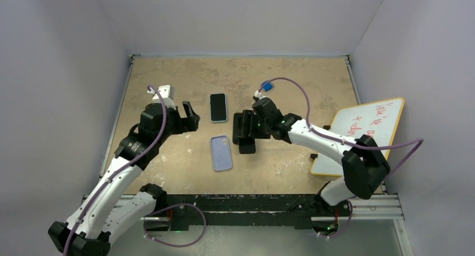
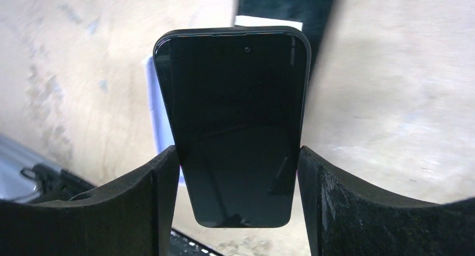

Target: Put the phone into the phone case

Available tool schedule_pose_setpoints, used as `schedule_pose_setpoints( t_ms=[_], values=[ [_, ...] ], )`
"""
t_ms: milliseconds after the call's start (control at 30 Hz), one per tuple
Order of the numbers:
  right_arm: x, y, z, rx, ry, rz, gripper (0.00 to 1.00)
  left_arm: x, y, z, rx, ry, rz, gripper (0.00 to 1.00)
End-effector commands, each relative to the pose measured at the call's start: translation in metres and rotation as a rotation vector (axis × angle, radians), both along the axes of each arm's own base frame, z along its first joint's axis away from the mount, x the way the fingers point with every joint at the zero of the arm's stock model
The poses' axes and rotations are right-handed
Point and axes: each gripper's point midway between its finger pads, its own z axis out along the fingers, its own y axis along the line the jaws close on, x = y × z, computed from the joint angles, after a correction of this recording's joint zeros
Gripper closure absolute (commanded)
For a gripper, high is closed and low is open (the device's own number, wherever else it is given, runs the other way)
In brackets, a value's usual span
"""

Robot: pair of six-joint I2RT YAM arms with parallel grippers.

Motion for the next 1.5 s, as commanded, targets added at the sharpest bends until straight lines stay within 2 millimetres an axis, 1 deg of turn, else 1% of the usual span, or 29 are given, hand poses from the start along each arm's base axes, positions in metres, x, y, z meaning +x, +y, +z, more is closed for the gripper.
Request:
schedule_pose_setpoints(
  t_ms=[0, 100, 167, 300, 400, 567, 733, 1000, 1067, 1300, 1467],
  values=[
    [-0.008, 0.053, 0.034, 0.156, -0.101, 0.139, 0.46, -0.004, 0.042, 0.015, 0.155, -0.077, 0.126, 0.05],
    [-0.016, 0.074, 0.032, 0.177, -0.098, 0.176, 0.46, -0.008, 0.065, 0.019, 0.203, -0.109, 0.217, 0.05],
    [-0.019, 0.086, 0.028, 0.179, -0.082, 0.189, 0.46, -0.011, 0.072, 0.023, 0.213, -0.125, 0.249, 0.05],
    [-0.026, 0.107, 0.027, 0.202, -0.079, 0.194, 0.46, -0.014, 0.076, 0.029, 0.205, -0.148, 0.260, 0.05],
    [-0.028, 0.122, 0.021, 0.206, -0.080, 0.196, 0.45, -0.014, 0.077, 0.029, 0.206, -0.154, 0.266, 0.05],
    [-0.031, 0.136, 0.009, 0.205, -0.048, 0.195, 0.45, -0.012, 0.075, 0.024, 0.219, -0.130, 0.254, 0.05],
    [-0.028, 0.139, 0.004, 0.189, -0.034, 0.161, 0.45, -0.011, 0.075, 0.024, 0.223, -0.127, 0.257, 0.05],
    [-0.027, 0.141, -0.010, 0.165, -0.016, 0.146, 0.45, -0.013, 0.073, 0.025, 0.211, -0.133, 0.248, 0.04],
    [-0.028, 0.137, -0.016, 0.136, -0.006, 0.139, 0.44, -0.013, 0.073, 0.026, 0.207, -0.135, 0.249, 0.04],
    [-0.033, 0.131, -0.026, 0.079, 0.007, 0.136, 0.41, -0.014, 0.074, 0.027, 0.204, -0.138, 0.252, 0.03],
    [-0.036, 0.128, -0.027, 0.058, 0.012, 0.131, 0.38, -0.014, 0.074, 0.025, 0.203, -0.134, 0.253, 0.03]
  ],
)
